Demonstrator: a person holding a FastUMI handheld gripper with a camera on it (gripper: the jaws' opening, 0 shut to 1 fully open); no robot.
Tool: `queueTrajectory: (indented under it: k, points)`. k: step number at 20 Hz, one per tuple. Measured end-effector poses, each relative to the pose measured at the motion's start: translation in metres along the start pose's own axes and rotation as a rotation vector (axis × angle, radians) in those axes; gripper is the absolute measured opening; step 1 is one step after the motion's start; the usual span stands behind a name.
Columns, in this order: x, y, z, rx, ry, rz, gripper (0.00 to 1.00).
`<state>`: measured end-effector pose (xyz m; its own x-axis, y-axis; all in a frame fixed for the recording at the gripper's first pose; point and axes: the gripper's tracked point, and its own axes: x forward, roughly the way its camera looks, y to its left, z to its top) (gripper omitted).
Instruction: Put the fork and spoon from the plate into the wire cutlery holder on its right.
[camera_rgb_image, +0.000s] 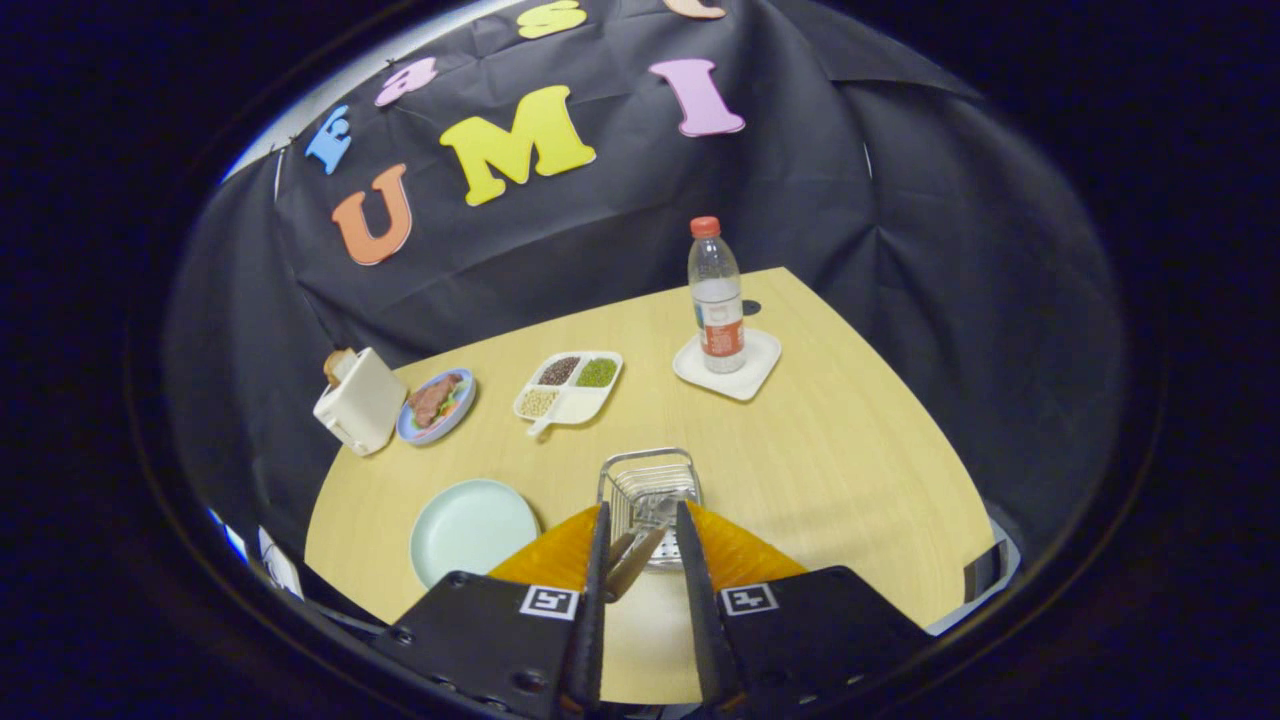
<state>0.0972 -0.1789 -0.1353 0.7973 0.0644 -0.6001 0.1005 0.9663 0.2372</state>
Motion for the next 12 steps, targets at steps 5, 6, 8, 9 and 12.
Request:
queueTrajectory:
  k: [5, 6, 8, 9, 12]
  points:
    - [-0.036, 0.015, 0.011, -0.049, -0.159, -0.032, 0.78]
    - [-0.045, 0.019, 0.012, -0.061, -0.192, -0.039, 0.86]
    - [-0.062, 0.027, 0.009, -0.085, -0.245, -0.059, 0.92]
    - [-0.070, 0.032, 0.007, -0.093, -0.271, -0.062, 0.94]
    - [-0.096, 0.051, 0.002, -0.098, -0.370, -0.065, 0.96]
